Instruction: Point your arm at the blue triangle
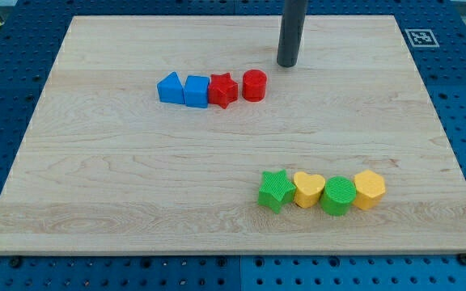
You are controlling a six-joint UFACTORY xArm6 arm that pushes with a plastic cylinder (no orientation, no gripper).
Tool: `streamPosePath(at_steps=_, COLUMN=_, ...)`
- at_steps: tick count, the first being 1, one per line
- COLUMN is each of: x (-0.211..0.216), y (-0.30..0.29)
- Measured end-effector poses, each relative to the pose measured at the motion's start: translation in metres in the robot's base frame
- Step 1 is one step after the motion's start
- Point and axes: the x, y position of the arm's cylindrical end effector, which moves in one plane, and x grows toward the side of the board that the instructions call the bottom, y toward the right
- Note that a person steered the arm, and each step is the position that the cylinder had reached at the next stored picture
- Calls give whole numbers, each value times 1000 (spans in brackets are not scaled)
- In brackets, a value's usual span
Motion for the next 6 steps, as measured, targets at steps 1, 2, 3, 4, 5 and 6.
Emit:
streamPosePath(at_steps=1, x=0, y=0)
streamPosePath(at_steps=2, x=0, y=0)
streamPosePath(at_steps=3, x=-3, y=-32)
streamPosePath(at_steps=4, x=-4, y=-112)
streamPosePath(at_steps=5, x=7, y=-203)
streamPosePath(at_steps=6, x=26, y=-258)
